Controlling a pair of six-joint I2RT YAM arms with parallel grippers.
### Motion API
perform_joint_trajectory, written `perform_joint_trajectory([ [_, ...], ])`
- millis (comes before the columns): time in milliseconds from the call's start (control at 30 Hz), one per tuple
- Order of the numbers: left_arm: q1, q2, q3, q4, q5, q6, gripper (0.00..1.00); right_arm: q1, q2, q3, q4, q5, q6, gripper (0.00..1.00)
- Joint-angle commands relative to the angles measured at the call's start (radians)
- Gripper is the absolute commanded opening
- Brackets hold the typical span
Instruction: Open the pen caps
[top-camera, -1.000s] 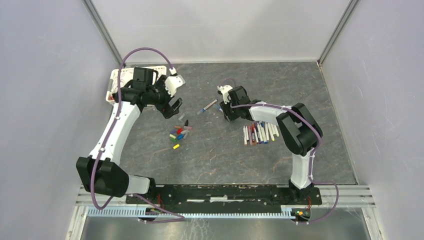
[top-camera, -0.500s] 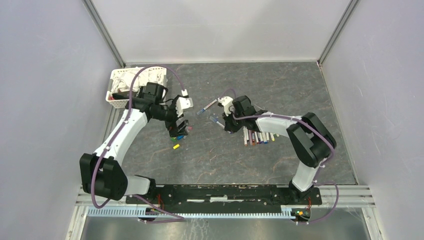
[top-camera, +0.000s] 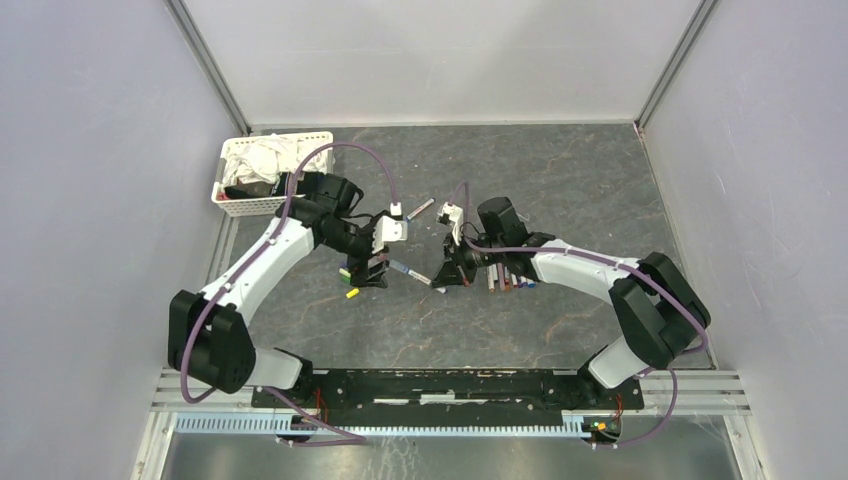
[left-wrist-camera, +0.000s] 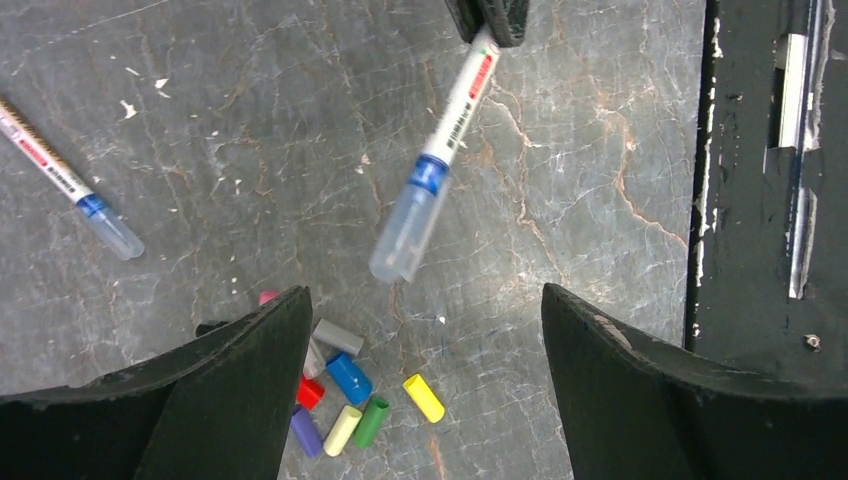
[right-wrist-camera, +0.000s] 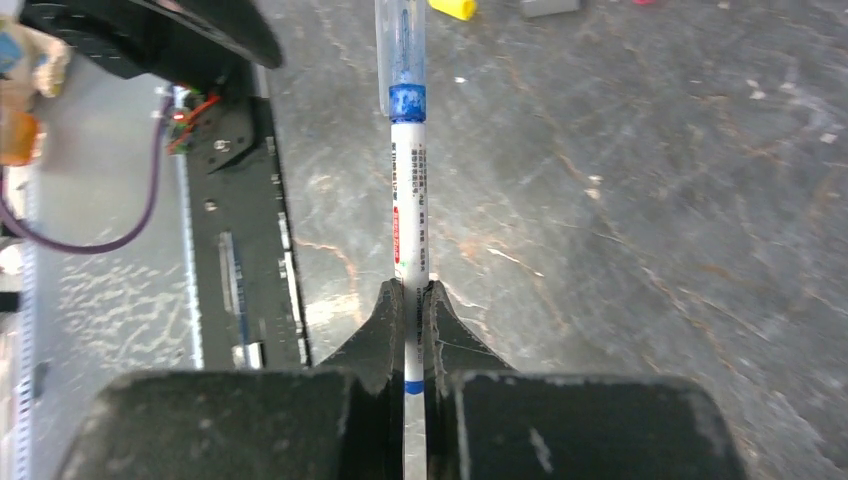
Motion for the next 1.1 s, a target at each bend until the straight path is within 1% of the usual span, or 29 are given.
perform_joint_trajectory([
  [0, -0.021, 0.022, 0.037, -0.007, 0.043, 0.041, 0.88, 0.011, -0.020, 0.017, 0.056, -0.149, 0.044, 0.00],
  [67, -0.033, 0.023, 0.038, -0.010, 0.050, 0.041, 0.84, 0.015, -0.009, 0.026, 0.060, -0.168, 0.053, 0.00],
  [267, -0.074, 0.049, 0.049, -0.061, 0.070, 0.069, 0.57, 0.020, 0.011, 0.044, 0.102, -0.209, 0.093, 0.00],
  [400, -0.096, 0.064, 0.053, -0.096, 0.077, 0.087, 0.44, 0.023, 0.031, 0.067, 0.106, -0.219, 0.106, 0.00],
  [533, -0.117, 0.082, 0.060, -0.128, 0.060, 0.109, 0.22, 0.026, 0.040, 0.083, 0.103, -0.219, 0.112, 0.00],
  [567, -0.118, 0.086, 0.065, -0.139, 0.056, 0.114, 0.17, 0.026, 0.043, 0.083, 0.101, -0.218, 0.112, 0.02],
  [600, -0.119, 0.090, 0.072, -0.146, 0.053, 0.118, 0.11, 0.028, 0.044, 0.084, 0.102, -0.215, 0.115, 0.08],
  [633, -0.119, 0.093, 0.076, -0.154, 0.051, 0.120, 0.06, 0.028, 0.048, 0.085, 0.101, -0.208, 0.118, 0.20],
  [667, -0.119, 0.096, 0.084, -0.159, 0.050, 0.120, 0.03, 0.033, 0.052, 0.085, 0.101, -0.193, 0.122, 0.29],
  [767, -0.120, 0.096, 0.098, -0.169, 0.057, 0.119, 0.02, 0.062, 0.080, 0.083, 0.156, -0.177, 0.175, 0.44],
  [833, -0.120, 0.092, 0.102, -0.169, 0.065, 0.118, 0.02, 0.087, 0.113, 0.090, 0.200, -0.183, 0.220, 0.46],
  [900, -0.122, 0.088, 0.107, -0.171, 0.071, 0.117, 0.02, 0.103, 0.142, 0.092, 0.272, -0.183, 0.275, 0.46],
  [967, -0.122, 0.085, 0.108, -0.179, 0.070, 0.121, 0.02, 0.109, 0.160, 0.087, 0.350, -0.185, 0.338, 0.43],
  [1067, -0.122, 0.080, 0.107, -0.199, 0.067, 0.135, 0.02, 0.111, 0.169, 0.086, 0.421, -0.181, 0.402, 0.31],
])
